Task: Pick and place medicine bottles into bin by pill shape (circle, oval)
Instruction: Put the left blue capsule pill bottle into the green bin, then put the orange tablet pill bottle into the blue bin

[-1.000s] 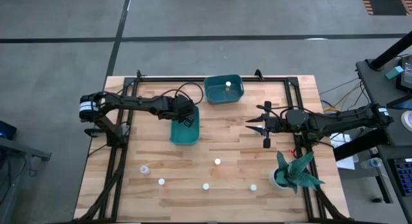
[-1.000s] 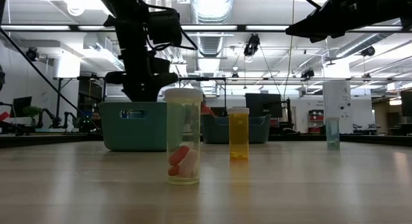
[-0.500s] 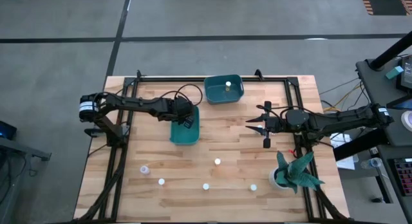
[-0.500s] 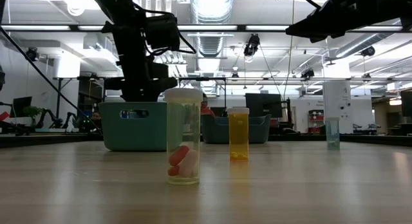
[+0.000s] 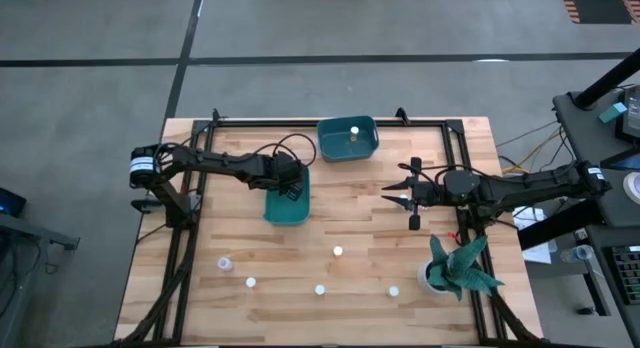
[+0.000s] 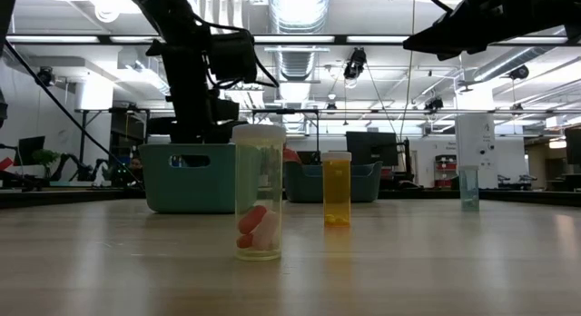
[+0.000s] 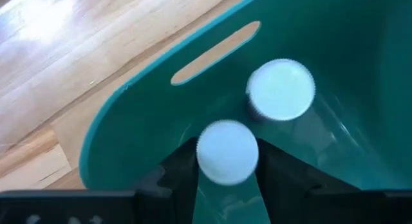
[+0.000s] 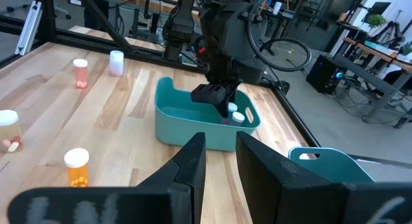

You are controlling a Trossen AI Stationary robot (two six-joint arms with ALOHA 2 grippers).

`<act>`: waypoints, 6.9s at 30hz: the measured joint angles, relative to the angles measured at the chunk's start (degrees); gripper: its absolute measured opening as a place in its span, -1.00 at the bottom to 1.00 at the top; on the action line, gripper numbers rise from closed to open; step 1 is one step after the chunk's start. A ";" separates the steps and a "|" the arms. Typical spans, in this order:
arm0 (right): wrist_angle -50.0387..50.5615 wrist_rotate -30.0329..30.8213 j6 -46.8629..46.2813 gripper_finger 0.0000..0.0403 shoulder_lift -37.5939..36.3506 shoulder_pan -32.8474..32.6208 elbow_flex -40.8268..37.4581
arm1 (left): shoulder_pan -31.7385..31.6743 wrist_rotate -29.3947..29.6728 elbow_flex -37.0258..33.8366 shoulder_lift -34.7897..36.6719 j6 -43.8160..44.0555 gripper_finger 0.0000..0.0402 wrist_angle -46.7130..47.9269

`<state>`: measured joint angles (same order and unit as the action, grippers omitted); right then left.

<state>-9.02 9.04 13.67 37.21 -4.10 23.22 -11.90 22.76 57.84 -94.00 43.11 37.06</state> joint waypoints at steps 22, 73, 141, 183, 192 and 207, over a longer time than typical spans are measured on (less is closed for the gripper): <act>0.02 0.02 -0.13 -0.62 0.00 0.00 0.00 | 0.00 0.02 2.32 0.16 -1.95 -0.28 4.54; -3.31 -1.99 -15.41 -0.62 8.69 -4.24 0.00 | 25.59 4.36 1.66 20.87 -26.41 -0.28 -13.95; 43.37 1.57 -23.42 0.22 61.93 -15.26 53.83 | 33.77 6.62 -0.17 20.96 -34.64 -0.28 -15.49; 40.31 1.57 -22.63 -0.40 66.89 -14.99 53.72 | 33.77 7.74 -0.22 20.96 -37.87 -0.28 -14.12; 42.53 1.66 -22.45 -0.43 62.58 -13.93 53.66 | 33.74 7.76 -0.22 22.02 -39.56 -0.28 -13.95; 44.84 1.66 -20.09 -0.43 51.74 -7.21 53.66 | 33.09 11.28 -4.01 27.84 -45.05 -0.28 -14.87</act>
<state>35.82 10.70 -6.42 88.95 -11.31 76.88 21.19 34.05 53.83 -66.16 -1.93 22.19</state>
